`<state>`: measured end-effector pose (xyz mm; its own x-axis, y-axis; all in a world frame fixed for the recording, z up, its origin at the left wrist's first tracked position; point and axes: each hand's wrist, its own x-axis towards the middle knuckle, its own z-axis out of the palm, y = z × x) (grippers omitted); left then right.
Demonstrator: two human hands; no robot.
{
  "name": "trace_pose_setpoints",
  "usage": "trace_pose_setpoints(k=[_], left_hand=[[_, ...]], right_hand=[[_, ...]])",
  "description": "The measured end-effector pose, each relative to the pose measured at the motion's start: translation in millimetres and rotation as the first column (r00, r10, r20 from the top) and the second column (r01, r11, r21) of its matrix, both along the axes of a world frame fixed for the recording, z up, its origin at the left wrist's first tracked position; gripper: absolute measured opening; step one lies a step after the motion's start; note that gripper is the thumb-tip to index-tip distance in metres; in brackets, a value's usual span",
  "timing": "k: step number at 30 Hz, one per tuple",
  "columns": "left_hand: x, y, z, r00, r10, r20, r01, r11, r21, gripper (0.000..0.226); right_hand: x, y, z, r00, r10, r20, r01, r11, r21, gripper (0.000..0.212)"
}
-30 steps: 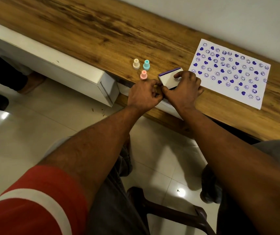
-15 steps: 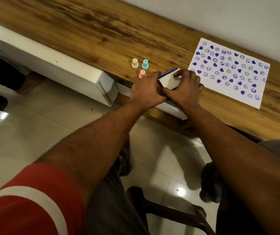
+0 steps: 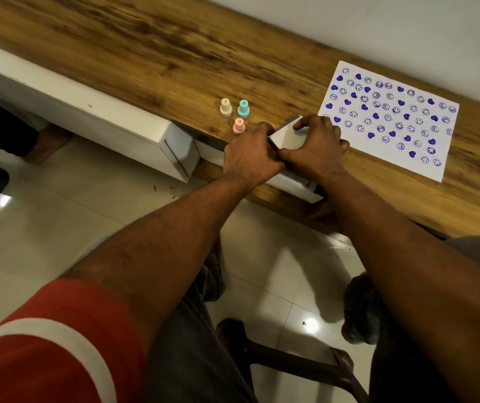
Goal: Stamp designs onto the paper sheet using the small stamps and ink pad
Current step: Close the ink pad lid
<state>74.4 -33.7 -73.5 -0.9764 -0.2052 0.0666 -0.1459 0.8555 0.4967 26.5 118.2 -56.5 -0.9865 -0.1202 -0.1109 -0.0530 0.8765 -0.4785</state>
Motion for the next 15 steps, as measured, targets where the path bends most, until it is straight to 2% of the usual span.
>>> trace_pose_setpoints(k=[10, 15], left_hand=[[1, 0, 2, 0.999, -0.049, 0.005, 0.049, 0.999, -0.017, 0.084], [1, 0, 0, 0.998, -0.056, -0.013, 0.055, 0.998, -0.007, 0.082]], right_hand=[[-2, -6, 11, 0.997, 0.004, 0.072, -0.008, 0.998, 0.062, 0.099], [0, -7, 11, 0.999, 0.031, 0.01, -0.032, 0.991, 0.133, 0.098]])
